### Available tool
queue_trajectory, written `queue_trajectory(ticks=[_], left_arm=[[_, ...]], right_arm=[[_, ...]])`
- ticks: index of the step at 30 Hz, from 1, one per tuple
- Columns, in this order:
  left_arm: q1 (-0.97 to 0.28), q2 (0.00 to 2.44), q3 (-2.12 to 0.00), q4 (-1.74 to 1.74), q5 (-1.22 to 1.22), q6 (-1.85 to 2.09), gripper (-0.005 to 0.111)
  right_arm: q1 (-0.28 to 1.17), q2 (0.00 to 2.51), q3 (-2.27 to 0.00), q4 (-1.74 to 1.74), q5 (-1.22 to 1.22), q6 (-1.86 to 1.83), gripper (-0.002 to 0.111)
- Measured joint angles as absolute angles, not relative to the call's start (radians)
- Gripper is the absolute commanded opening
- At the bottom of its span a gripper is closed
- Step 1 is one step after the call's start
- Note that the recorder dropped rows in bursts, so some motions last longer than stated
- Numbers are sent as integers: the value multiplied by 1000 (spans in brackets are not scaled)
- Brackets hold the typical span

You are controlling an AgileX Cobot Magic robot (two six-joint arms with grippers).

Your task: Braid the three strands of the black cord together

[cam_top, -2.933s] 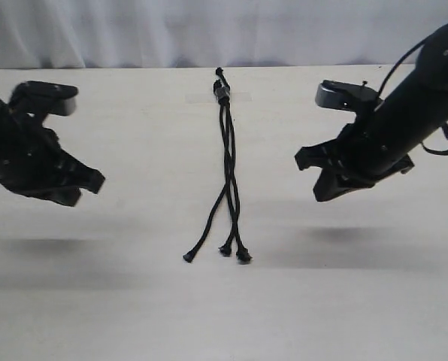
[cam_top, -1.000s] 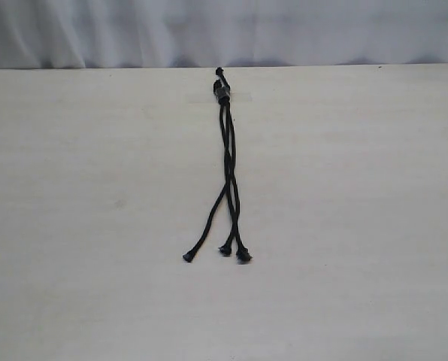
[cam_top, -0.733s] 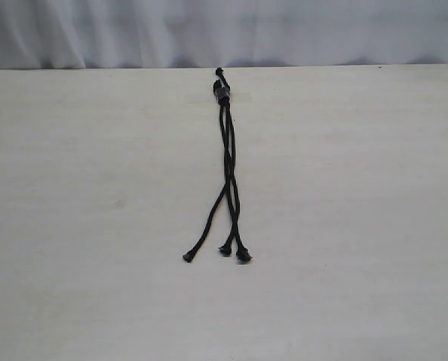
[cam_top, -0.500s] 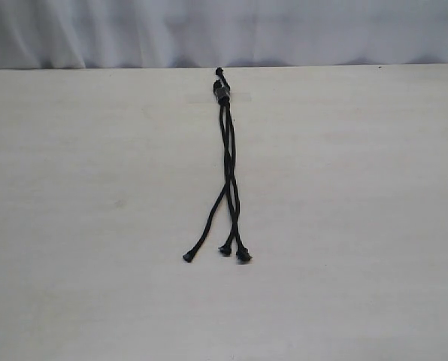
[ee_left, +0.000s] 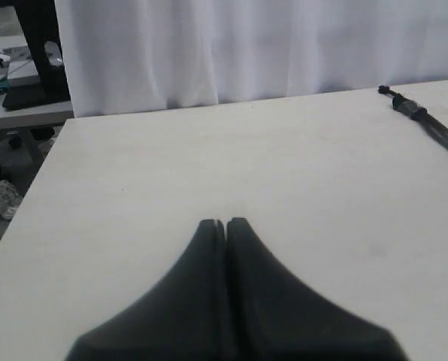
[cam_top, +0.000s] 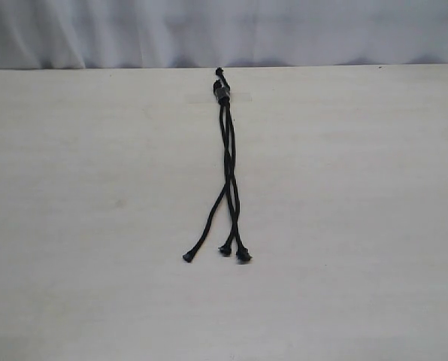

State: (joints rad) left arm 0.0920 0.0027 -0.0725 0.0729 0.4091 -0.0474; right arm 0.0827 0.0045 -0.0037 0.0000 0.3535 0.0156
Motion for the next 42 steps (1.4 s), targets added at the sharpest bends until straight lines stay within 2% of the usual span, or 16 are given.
queue_trajectory(ticks=[11, 42], left_arm=[[92, 3, -4, 22, 380, -47, 0], [92, 3, -3, -8, 347, -45, 0]], right_arm=[[83, 5, -4, 0, 354, 16, 4], [83, 5, -4, 0, 354, 16, 4]])
